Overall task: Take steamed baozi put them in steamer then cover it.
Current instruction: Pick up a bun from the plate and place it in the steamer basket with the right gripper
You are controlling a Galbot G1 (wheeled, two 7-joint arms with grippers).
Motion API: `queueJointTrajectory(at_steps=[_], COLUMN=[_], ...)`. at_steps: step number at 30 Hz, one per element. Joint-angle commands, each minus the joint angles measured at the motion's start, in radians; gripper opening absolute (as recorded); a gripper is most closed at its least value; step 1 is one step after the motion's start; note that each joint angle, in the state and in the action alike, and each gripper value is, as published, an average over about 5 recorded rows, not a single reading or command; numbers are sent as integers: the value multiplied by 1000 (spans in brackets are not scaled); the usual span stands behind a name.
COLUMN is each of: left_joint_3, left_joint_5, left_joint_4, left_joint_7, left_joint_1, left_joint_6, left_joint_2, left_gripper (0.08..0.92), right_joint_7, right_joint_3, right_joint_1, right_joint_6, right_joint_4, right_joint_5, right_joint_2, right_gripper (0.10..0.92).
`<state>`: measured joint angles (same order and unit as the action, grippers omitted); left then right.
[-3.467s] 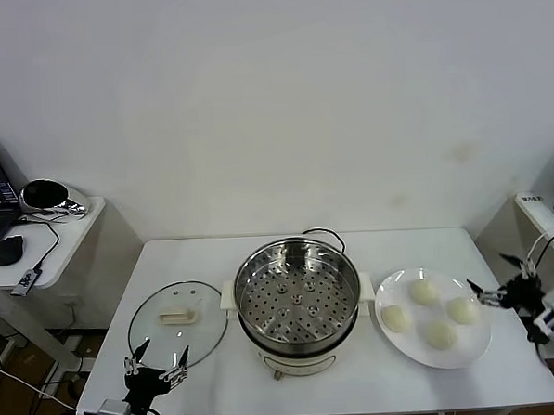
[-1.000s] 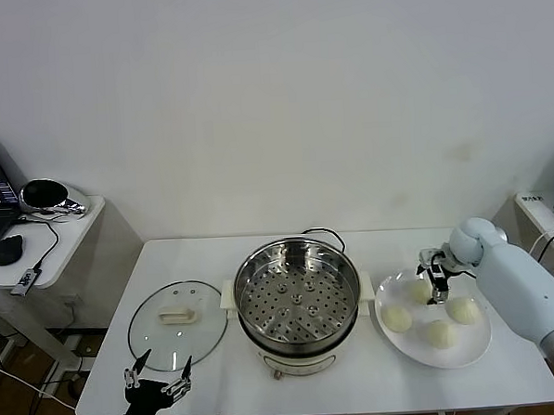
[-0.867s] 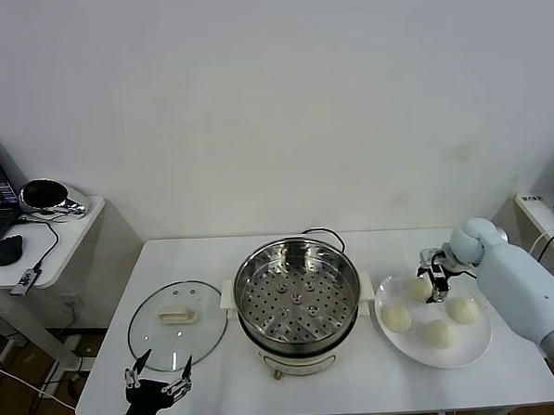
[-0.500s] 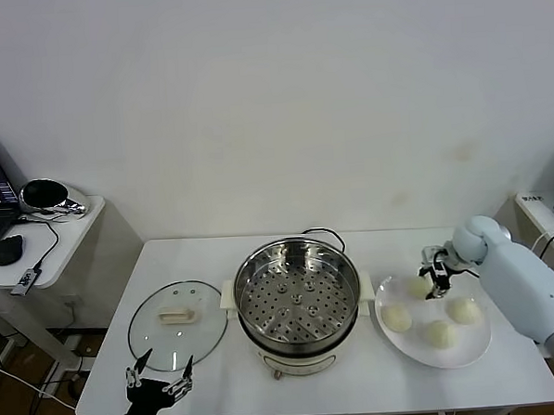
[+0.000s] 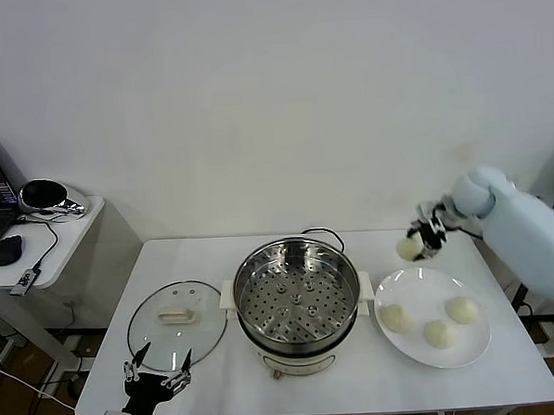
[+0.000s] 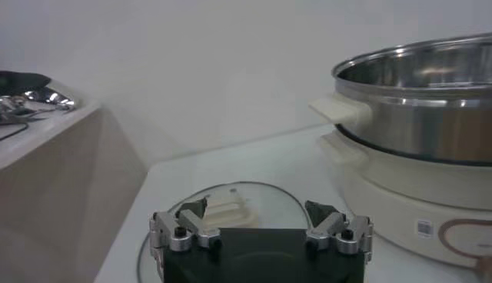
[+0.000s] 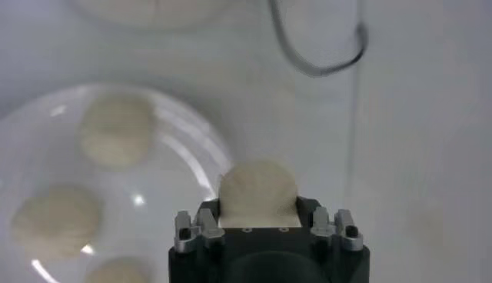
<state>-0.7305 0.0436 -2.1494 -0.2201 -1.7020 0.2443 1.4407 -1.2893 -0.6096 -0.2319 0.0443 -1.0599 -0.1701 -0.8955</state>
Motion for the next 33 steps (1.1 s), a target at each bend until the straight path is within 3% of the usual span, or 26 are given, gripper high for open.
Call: queueJointTrajectory(at_steps=[1,6,17,23,33], left_joint_3=[-1,-4,-1,0,-6], left_joint_5=[0,-1,6,9,-9], left_joint_4=[-7,-20,-44,-65,-94], left_joint_7=[1,6,11,10,12], left_joint_1=[0,-1,-19,-21,-27], left_joint_6=[0,1,5,7,30], left_joint_2=[2,19,42,60,70], left_gripper=[823,823,823,823,823], right_joint_7=[-61,-112,-109,-130,-134], right_joint_3=[-186,-216,-251,-271,-285], right_joint_1=[-265,-307,-276,-233,-155], right_joint_6=[3,-300,-832,-874,-874], right_joint_4=[8,57,28,-32,11], right_joint_5=[169,289,144,44,-36], right_joint_2=[-103,-234,-355,-362,-391], right_gripper=[614,611,613,611,611])
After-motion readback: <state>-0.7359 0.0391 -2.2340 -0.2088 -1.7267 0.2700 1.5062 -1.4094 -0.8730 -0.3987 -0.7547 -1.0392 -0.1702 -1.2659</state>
